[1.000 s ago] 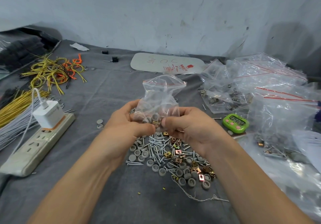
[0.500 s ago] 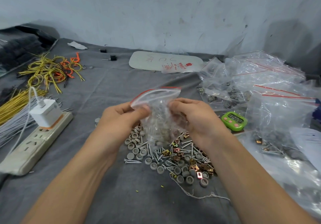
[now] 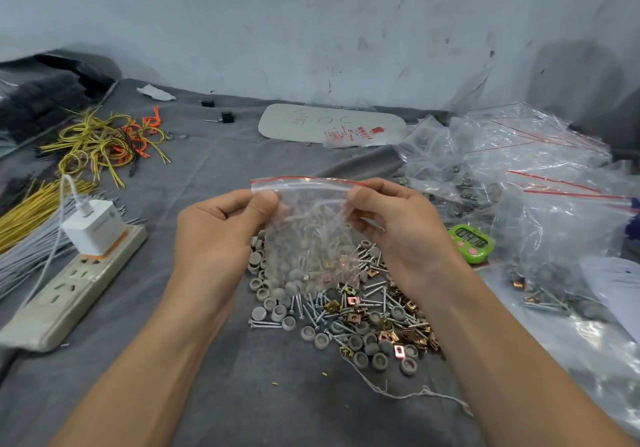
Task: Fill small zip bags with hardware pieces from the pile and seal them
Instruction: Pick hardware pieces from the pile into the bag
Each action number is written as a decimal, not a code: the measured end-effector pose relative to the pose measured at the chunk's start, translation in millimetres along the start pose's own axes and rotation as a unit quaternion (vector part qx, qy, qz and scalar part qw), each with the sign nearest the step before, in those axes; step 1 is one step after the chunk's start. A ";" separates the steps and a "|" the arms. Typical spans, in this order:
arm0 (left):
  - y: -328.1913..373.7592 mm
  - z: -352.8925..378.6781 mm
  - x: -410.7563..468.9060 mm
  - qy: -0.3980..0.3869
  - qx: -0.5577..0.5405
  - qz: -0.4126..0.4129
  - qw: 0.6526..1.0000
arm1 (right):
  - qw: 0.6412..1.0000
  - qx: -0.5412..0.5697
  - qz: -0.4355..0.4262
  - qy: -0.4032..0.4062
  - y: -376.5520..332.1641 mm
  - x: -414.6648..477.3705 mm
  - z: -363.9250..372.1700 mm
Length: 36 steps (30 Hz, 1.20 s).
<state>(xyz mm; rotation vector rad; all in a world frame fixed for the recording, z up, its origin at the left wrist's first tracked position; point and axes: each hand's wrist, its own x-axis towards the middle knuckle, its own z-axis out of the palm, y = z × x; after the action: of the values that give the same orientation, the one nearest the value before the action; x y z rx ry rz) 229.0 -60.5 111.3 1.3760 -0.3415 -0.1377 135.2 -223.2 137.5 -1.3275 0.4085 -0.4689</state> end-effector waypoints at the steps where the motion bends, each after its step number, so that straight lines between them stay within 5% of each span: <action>1: -0.1 0.1 0.5 0.006 -0.002 0.001 1.000 | 1.000 0.006 -0.003 0.000 -0.1 -0.2 -0.6; 11: -3.2 0.3 3.4 0.083 0.017 0.022 0.996 | 1.000 -0.024 0.005 0.004 -3.9 -0.2 -6.3; 21: 2.0 4.3 -2.8 -0.002 -0.001 0.008 1.000 | 0.994 -0.105 -0.028 0.000 5.0 0.9 -3.4; 36: -2.2 8.7 -4.9 0.003 0.059 0.021 0.998 | 0.986 -0.160 -0.039 -0.036 15.4 1.9 6.2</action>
<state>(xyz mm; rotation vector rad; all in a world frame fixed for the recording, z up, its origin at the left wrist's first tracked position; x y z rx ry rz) 221.9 -67.7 109.7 1.4843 -0.3775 -0.0788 141.5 -216.4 123.6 -1.6707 0.3829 -0.4299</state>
